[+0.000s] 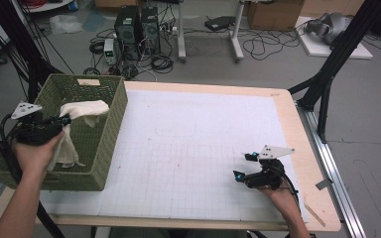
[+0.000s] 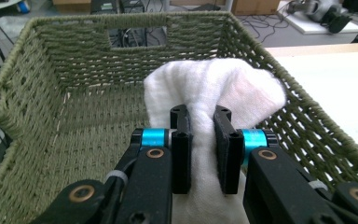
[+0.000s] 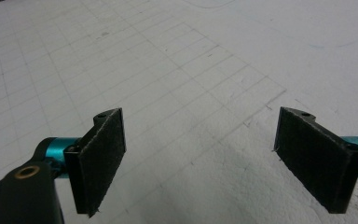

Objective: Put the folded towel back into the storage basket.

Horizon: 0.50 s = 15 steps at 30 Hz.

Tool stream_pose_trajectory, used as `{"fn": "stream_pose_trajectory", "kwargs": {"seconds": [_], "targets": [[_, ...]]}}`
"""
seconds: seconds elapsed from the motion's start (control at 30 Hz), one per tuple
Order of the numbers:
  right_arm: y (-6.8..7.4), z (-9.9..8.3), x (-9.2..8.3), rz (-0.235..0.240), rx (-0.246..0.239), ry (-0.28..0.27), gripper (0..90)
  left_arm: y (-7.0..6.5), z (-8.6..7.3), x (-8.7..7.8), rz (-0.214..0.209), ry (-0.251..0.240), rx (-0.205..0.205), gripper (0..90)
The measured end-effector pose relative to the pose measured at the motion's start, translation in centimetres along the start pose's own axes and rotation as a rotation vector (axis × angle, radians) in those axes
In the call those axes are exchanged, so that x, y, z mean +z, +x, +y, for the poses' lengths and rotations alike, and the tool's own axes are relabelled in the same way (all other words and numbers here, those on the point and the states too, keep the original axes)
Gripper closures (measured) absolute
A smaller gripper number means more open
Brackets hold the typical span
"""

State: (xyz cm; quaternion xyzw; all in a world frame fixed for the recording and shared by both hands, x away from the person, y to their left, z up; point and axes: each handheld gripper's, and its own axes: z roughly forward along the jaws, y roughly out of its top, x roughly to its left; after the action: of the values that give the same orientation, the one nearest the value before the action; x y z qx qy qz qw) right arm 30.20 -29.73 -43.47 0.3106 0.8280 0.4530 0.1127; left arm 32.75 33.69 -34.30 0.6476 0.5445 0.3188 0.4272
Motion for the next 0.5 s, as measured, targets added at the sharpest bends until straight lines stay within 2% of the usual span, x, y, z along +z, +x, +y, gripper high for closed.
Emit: {"fn": "stream_pose_trajectory", "kwargs": {"seconds": [0.5], "targets": [[0.02, 0.0, 0.14, 0.005, -0.001, 0.007, 16.0, 0.16, 0.03, 0.99, 0.029, 0.062, -0.019, 78.9]]}}
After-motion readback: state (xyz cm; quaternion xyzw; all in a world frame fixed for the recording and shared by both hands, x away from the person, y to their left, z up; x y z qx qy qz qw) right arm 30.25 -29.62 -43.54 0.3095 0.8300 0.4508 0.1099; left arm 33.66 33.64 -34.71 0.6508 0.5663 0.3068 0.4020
